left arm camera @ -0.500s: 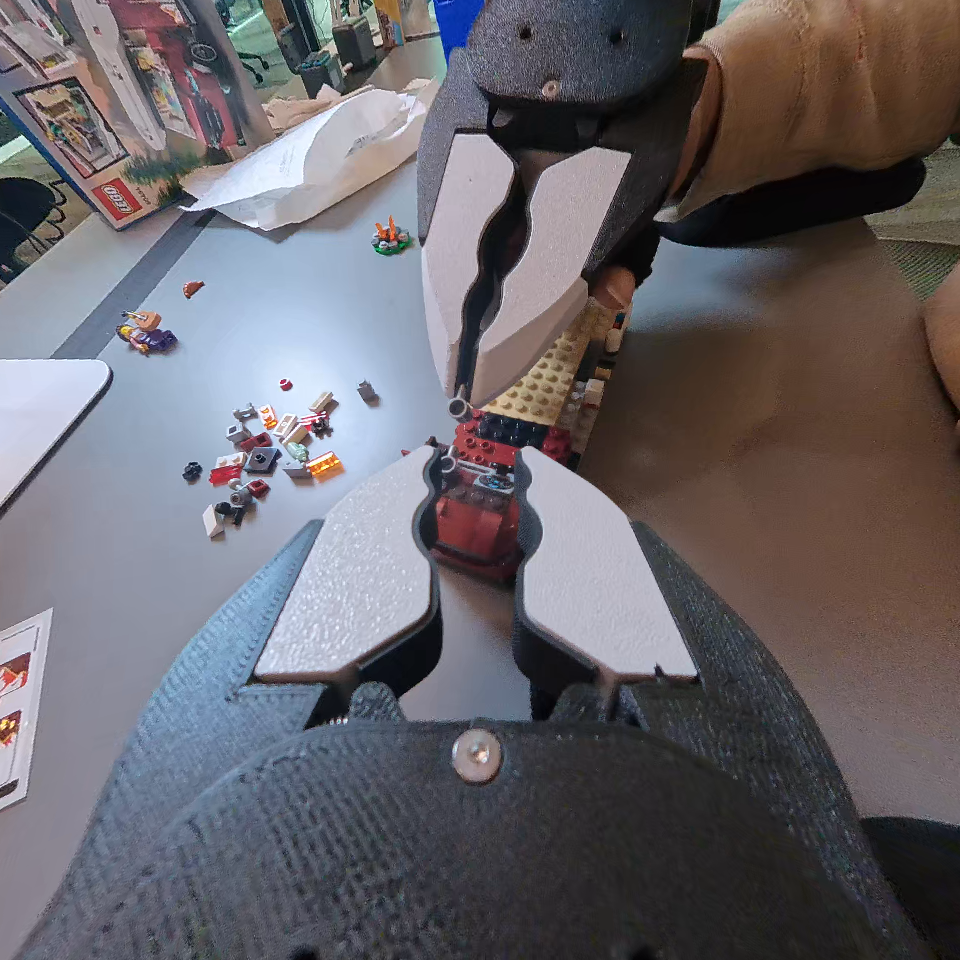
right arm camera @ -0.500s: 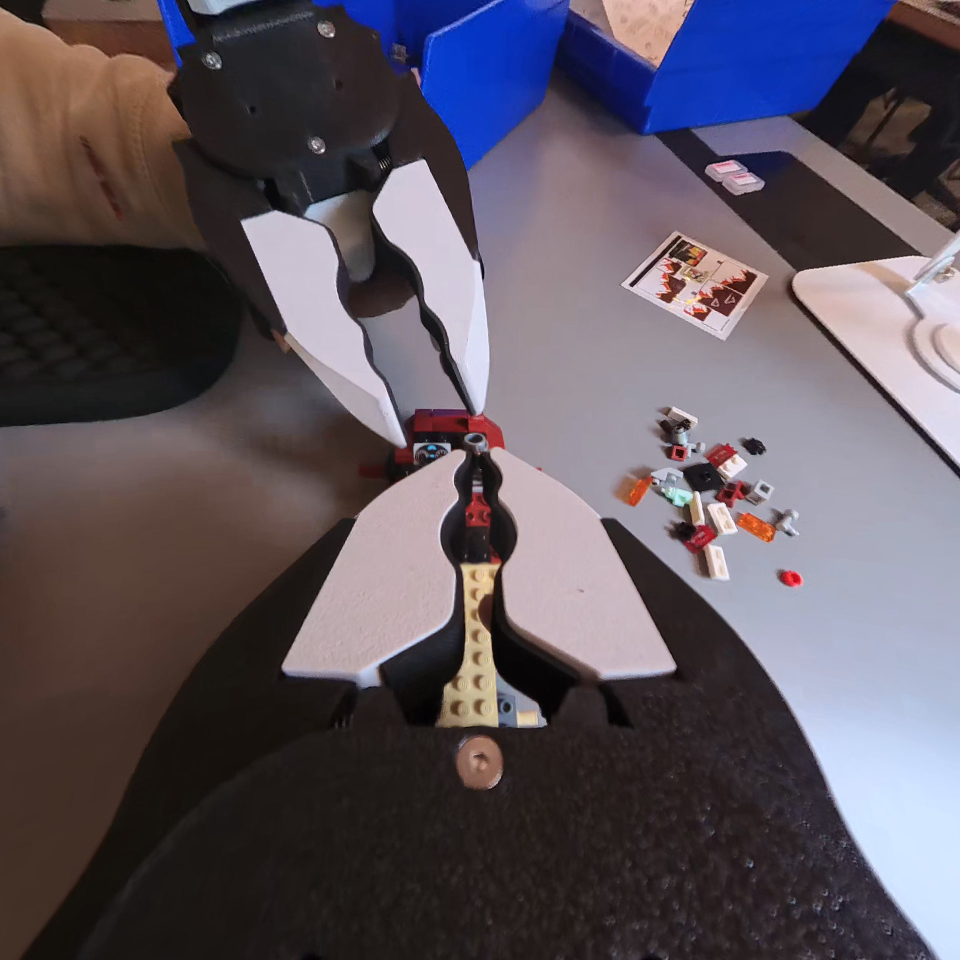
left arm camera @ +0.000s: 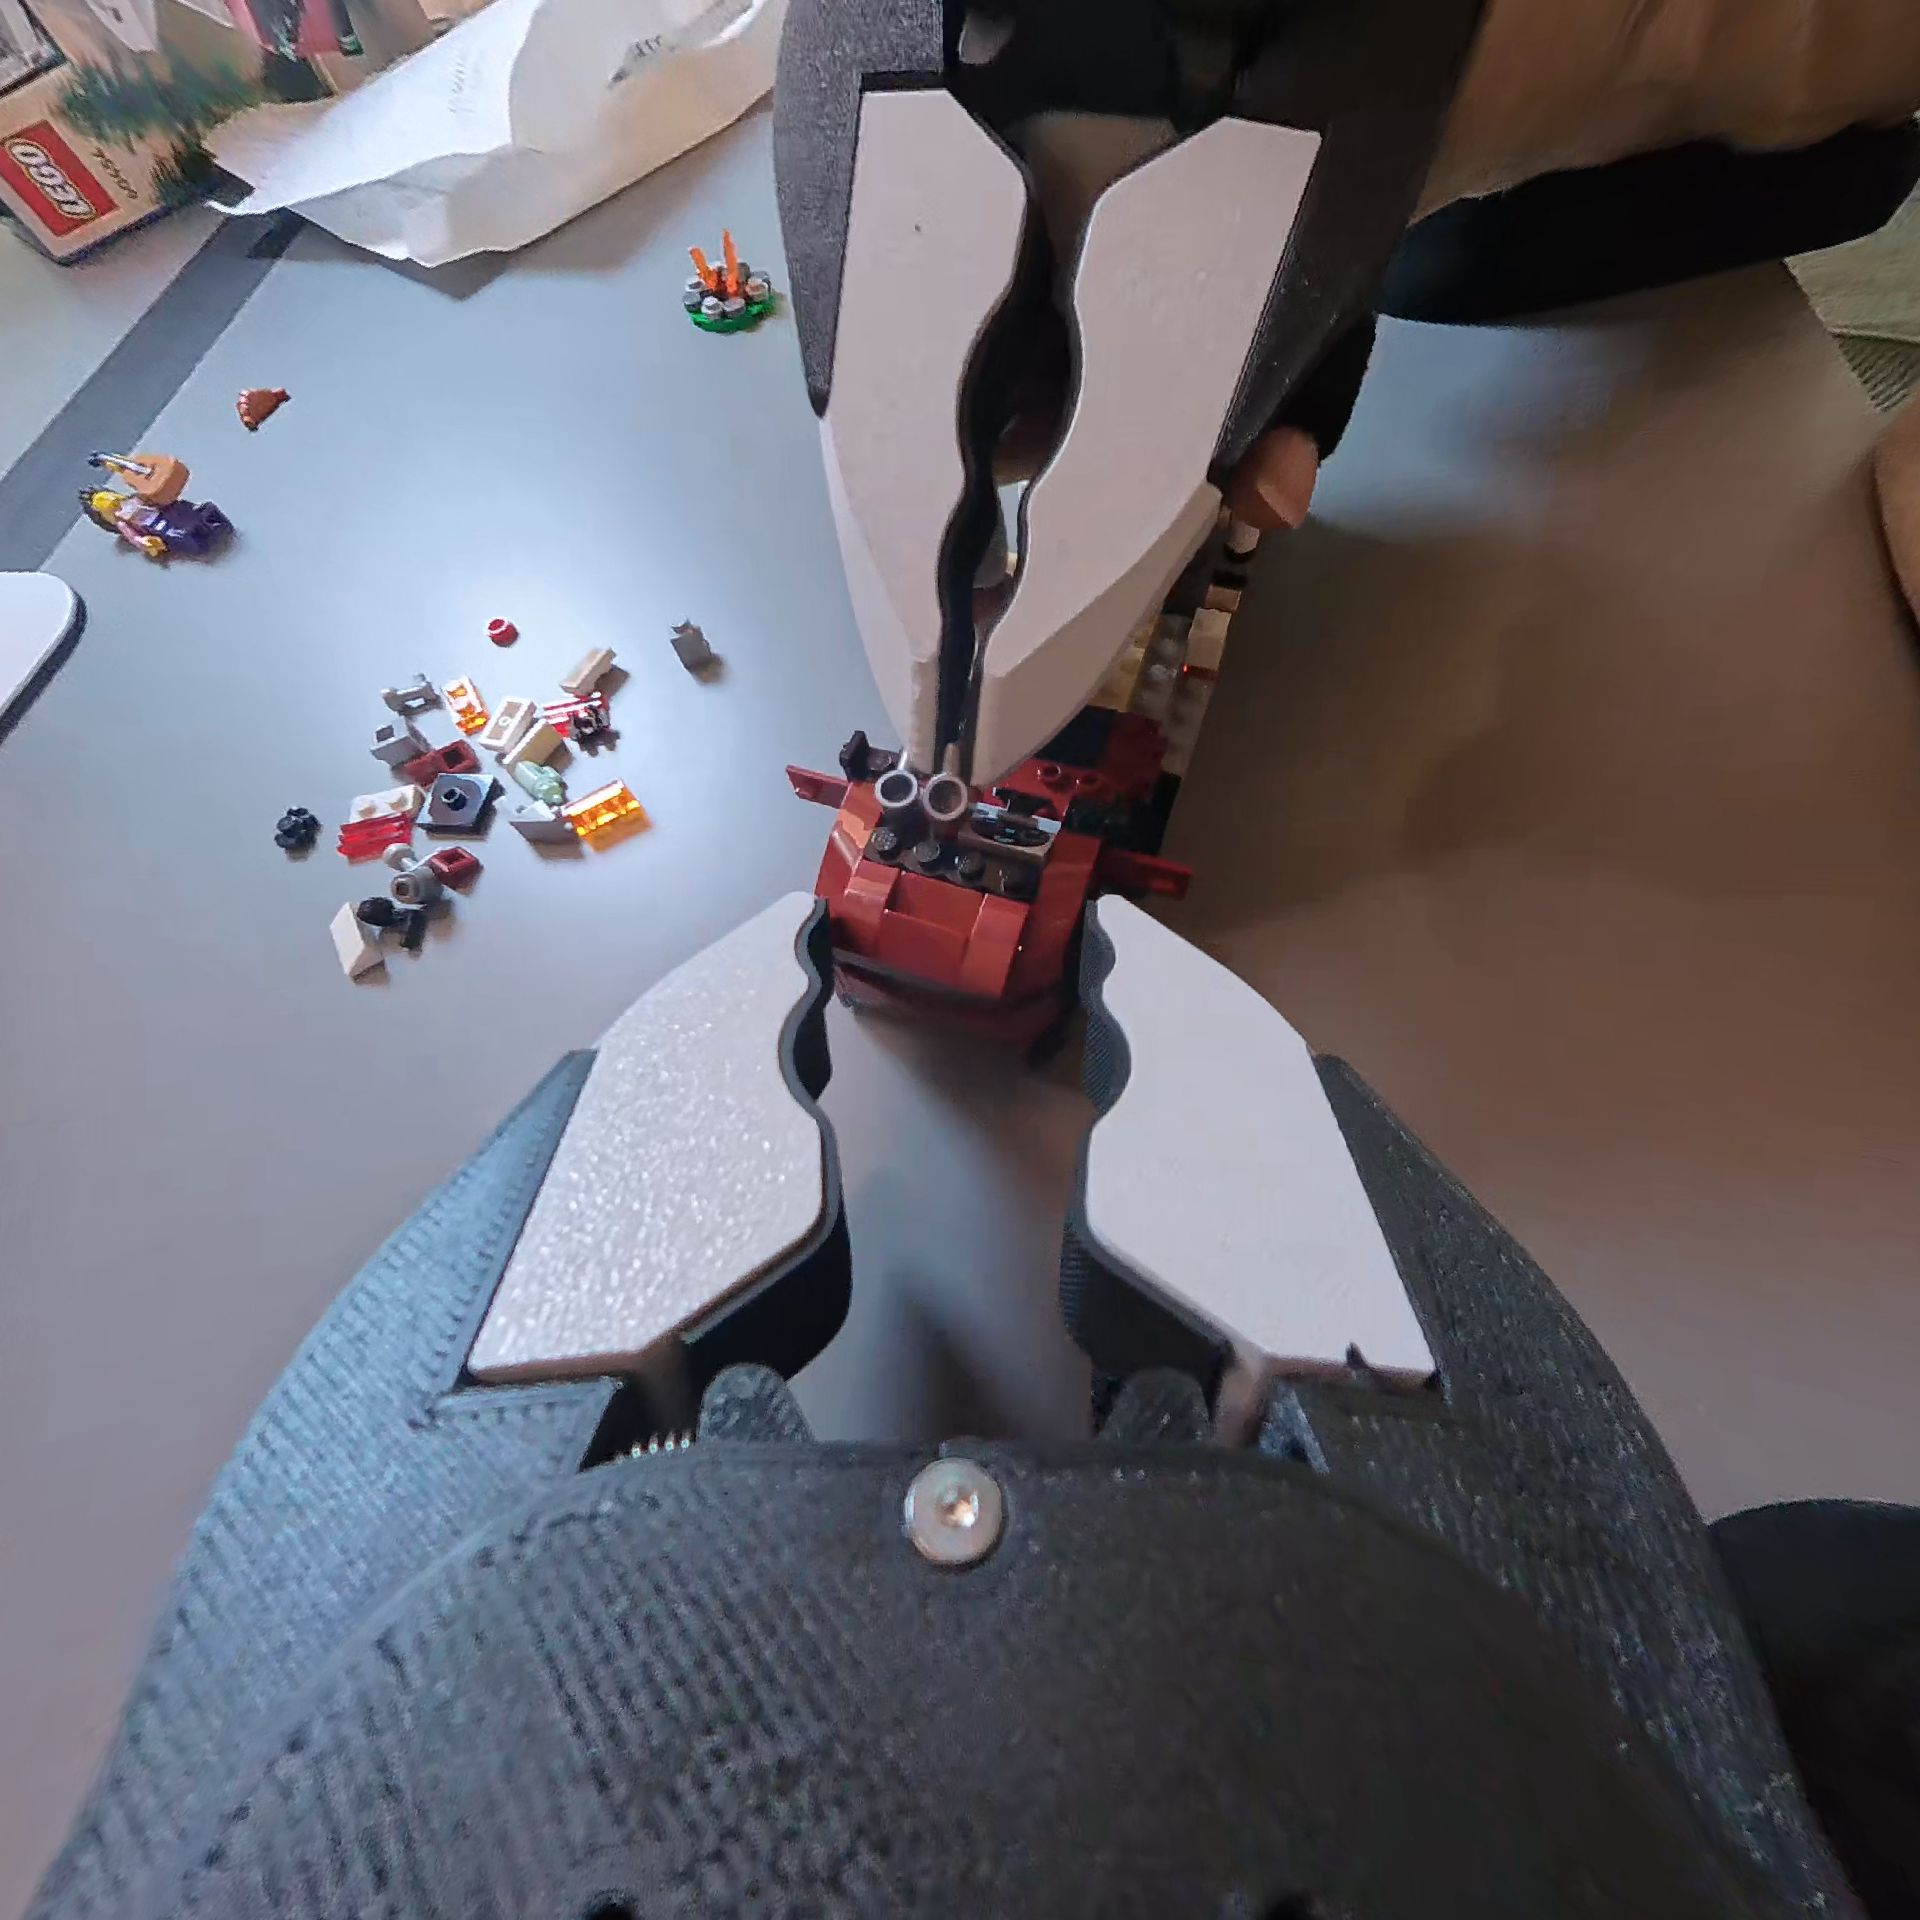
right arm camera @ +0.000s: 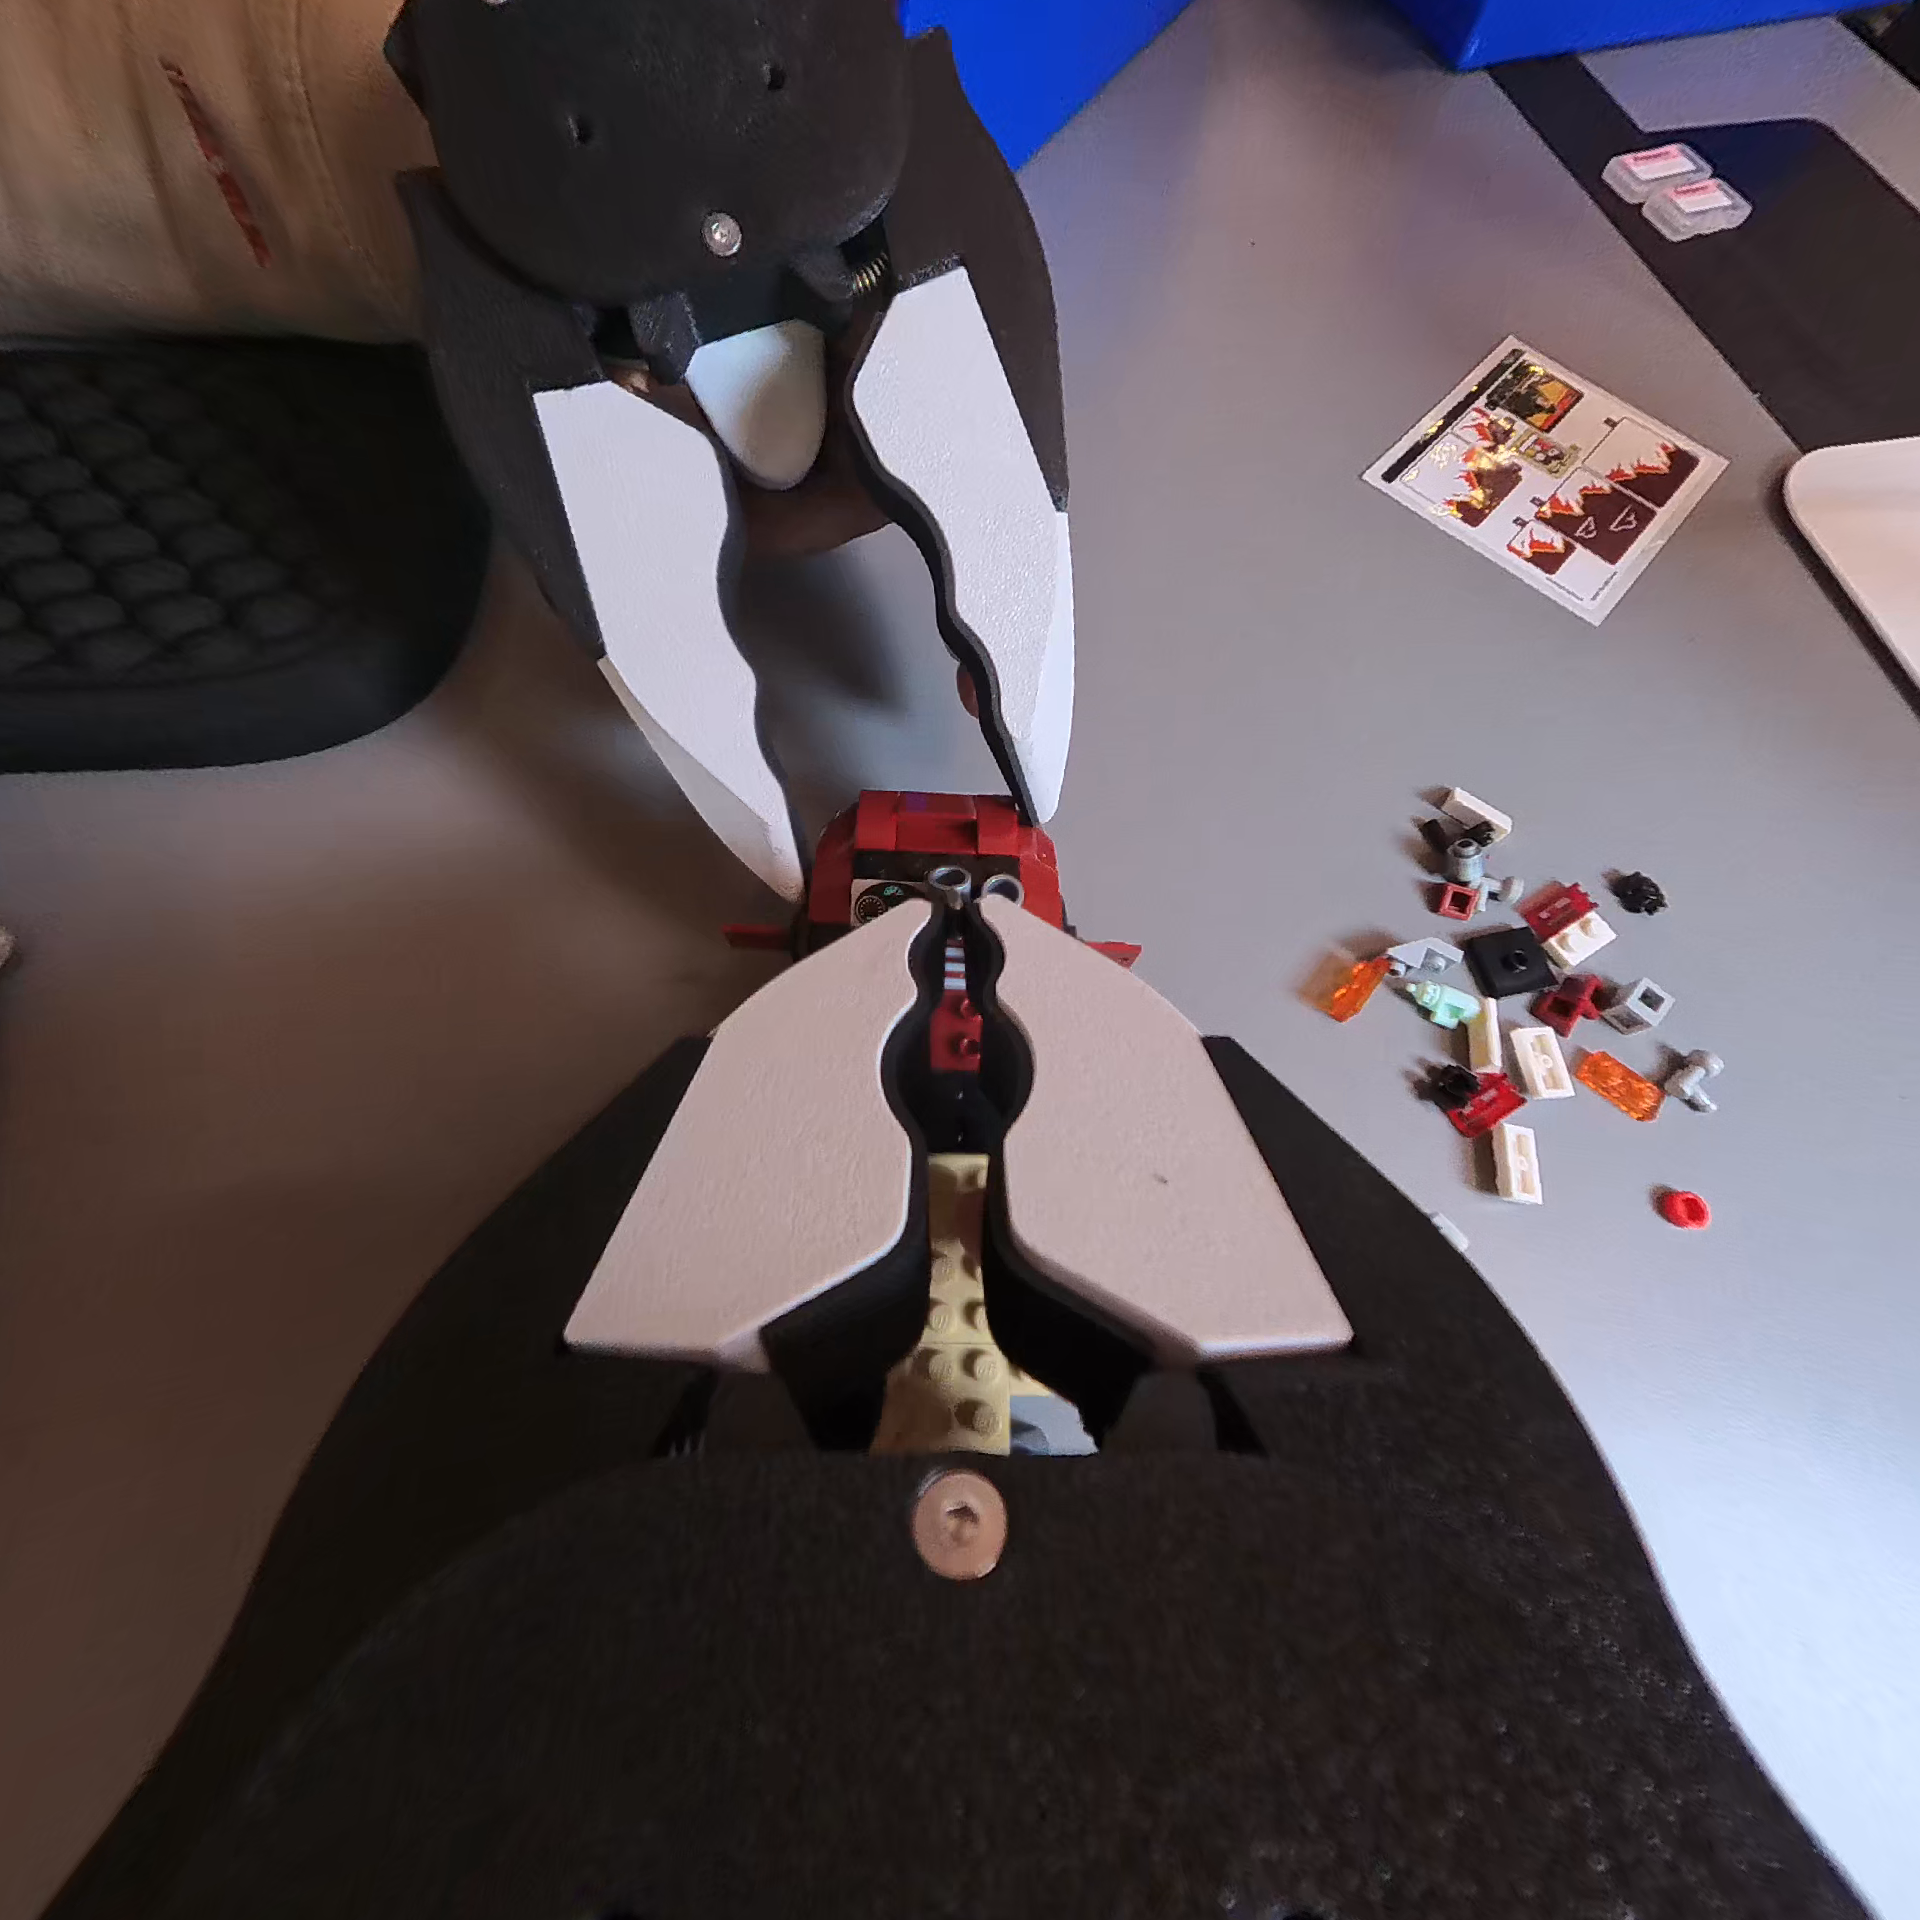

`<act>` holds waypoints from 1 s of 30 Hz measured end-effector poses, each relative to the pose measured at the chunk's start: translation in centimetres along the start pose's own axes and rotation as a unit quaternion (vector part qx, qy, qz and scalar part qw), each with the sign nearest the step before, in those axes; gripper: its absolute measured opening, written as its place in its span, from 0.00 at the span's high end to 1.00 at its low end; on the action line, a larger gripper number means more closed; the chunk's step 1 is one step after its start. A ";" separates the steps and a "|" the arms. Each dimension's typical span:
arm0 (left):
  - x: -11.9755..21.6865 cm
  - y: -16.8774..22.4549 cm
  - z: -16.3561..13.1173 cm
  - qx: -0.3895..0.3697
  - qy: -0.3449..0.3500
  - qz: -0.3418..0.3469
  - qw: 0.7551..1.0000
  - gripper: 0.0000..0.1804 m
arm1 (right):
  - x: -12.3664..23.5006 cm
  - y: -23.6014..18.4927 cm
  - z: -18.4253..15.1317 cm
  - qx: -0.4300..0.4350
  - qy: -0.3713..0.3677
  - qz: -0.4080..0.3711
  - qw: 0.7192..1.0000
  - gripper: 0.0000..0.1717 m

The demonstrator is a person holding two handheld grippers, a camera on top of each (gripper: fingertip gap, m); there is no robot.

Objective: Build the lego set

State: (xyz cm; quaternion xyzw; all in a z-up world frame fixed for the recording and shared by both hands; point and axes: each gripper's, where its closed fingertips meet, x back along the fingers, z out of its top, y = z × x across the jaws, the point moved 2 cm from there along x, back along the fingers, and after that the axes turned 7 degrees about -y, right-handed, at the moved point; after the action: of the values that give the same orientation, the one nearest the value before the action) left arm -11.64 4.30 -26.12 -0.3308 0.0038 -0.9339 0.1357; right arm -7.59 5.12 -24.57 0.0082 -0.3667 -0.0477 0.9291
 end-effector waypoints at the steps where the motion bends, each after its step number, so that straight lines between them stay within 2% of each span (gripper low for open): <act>1: 0.0 0.0 0.0 -0.001 0.001 0.002 1.000 0.75 | 0.0 0.0 -0.1 0.000 -0.005 -0.002 1.000 0.98; 14: -0.5 0.4 0.4 0.003 0.011 0.011 1.000 0.75 | 0.3 0.1 -1.4 -0.003 -0.076 0.014 0.997 0.98; 22: -1.1 0.4 0.9 -0.004 0.019 0.002 1.000 0.75 | 1.1 0.0 -1.1 0.010 -0.055 0.011 0.998 0.98; 30: -2.1 0.3 1.6 -0.022 0.024 -0.022 0.999 0.75 | 1.9 0.4 -2.0 -0.001 -0.102 -0.004 0.995 0.98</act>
State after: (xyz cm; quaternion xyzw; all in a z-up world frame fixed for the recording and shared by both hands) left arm -9.00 4.72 -26.16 -0.3111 0.0203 -0.9440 0.1079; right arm -4.76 5.34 -24.73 0.0035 -0.4590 -0.0523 0.8869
